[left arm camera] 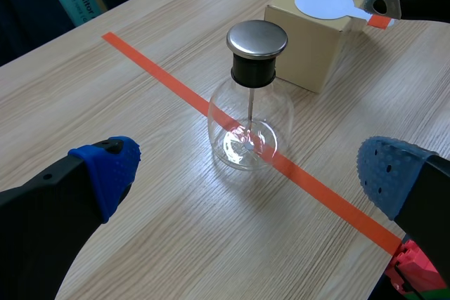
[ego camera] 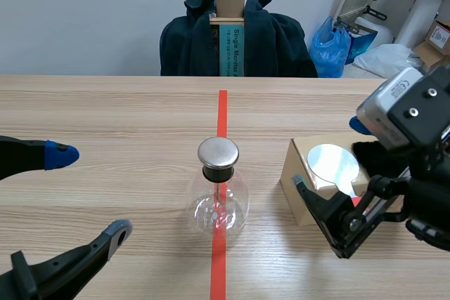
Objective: Do the electroscope experiment.
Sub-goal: 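Pick up the white charging plate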
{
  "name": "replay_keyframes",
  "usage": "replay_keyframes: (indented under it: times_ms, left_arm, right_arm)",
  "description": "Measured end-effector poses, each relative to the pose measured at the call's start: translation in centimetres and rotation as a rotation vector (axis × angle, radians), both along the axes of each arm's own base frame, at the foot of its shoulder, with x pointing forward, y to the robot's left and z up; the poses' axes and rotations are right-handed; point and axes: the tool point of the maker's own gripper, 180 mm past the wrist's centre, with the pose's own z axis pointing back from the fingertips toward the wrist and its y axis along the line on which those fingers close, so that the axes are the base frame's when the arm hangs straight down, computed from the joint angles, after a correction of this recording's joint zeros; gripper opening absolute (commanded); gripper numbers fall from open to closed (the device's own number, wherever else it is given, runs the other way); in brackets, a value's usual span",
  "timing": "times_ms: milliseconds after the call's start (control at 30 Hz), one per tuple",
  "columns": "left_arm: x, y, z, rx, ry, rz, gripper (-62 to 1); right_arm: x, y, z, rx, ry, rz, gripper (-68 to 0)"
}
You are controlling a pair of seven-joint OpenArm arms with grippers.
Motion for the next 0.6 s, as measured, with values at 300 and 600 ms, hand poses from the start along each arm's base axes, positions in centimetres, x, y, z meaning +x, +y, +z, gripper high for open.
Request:
replay_keyframes:
  times_ms: [300, 600]
  left_arm:
    - [0.0, 0.0, 0.0, 0.0, 0.0, 0.0, 1.4]
    - [0.0, 0.0, 0.0, 0.0, 0.0, 0.0, 1.4]
  right_arm:
    - [-0.3, 0.8, 0.7, -0.164, -0.159, 0.122, -5.2]
    - [-1.5, 1.0, 0.4, -0.368, -0.301, 0.257, -5.2]
